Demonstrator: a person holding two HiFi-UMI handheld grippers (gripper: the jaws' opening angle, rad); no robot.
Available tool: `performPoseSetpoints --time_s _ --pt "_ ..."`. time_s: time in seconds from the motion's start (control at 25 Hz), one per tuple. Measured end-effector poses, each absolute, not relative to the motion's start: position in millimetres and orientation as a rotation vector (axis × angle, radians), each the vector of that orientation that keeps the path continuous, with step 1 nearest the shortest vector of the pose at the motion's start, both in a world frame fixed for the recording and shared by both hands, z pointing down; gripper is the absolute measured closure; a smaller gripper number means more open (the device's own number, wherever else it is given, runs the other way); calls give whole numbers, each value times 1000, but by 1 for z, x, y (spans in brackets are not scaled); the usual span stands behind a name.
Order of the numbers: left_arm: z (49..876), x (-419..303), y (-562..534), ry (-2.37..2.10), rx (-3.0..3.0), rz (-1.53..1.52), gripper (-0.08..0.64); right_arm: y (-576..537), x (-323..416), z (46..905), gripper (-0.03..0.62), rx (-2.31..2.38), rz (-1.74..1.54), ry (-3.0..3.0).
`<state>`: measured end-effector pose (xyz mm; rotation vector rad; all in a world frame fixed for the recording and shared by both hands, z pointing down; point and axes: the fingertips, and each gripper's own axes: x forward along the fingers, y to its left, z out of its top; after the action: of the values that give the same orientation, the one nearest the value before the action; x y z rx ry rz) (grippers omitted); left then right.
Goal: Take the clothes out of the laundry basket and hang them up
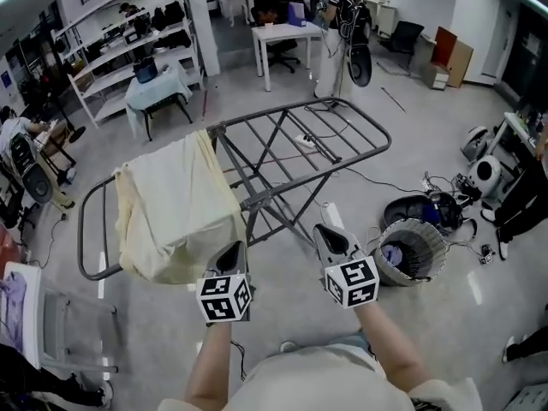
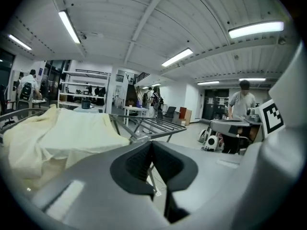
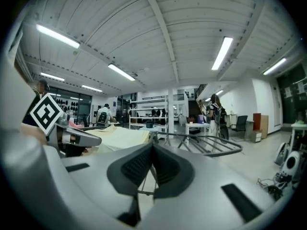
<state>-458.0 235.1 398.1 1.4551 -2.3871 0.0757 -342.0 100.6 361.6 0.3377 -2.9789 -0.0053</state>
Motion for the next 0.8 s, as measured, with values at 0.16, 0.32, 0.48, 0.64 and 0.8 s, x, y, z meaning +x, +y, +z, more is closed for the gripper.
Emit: performPoseSetpoints --time_s 0.16,0.32,0.48,0.64,0.8 --pt "403 -407 179 -2286 1592 62 549 55 -282 360 591 504 21 -2960" --pt "405 -357 129 -2206 1676 46 549 15 -224 357 591 612 24 -2940" --pt "409 -303 73 -2147 1734 33 549 -32 -159 360 591 705 46 -2917" --pt "416 -248 18 -2101 1776 23 549 -81 -96 371 591 788 66 -2877" --pt "428 -195 -29 -2036 1818 42 549 -120 -38 378 591 868 77 -2852"
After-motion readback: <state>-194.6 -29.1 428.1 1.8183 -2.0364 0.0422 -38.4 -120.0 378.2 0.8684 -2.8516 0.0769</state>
